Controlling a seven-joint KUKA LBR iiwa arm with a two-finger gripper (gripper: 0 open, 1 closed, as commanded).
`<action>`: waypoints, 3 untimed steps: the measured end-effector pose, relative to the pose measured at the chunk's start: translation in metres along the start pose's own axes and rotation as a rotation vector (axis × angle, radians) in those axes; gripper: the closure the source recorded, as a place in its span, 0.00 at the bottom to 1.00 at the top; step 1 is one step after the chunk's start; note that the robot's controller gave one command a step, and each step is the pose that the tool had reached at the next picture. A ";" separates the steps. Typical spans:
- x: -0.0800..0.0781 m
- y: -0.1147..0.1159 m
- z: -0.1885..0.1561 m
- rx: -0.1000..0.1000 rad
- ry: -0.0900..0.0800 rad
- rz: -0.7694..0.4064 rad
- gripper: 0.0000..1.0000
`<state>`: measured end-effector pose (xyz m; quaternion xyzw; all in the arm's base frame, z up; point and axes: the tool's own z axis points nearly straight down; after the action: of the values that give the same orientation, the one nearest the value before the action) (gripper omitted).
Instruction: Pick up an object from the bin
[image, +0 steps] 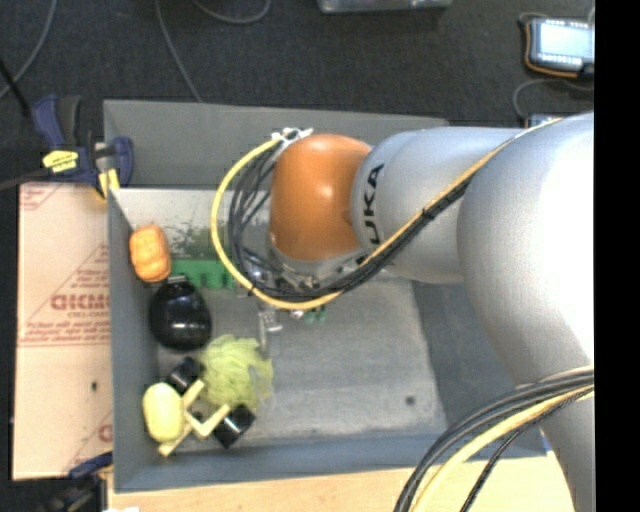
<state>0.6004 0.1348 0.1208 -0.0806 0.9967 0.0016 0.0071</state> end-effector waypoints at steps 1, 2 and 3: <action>0.023 0.017 -0.001 0.008 0.003 -0.078 0.00; 0.024 0.028 0.014 0.003 -0.012 -0.094 0.00; 0.038 0.022 0.035 0.008 -0.007 -0.178 0.00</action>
Offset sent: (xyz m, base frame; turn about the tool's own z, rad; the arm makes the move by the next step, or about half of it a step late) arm -0.0391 0.0242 -0.0475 -0.1073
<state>0.5602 0.1506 0.0849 -0.1688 0.9856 -0.0026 0.0108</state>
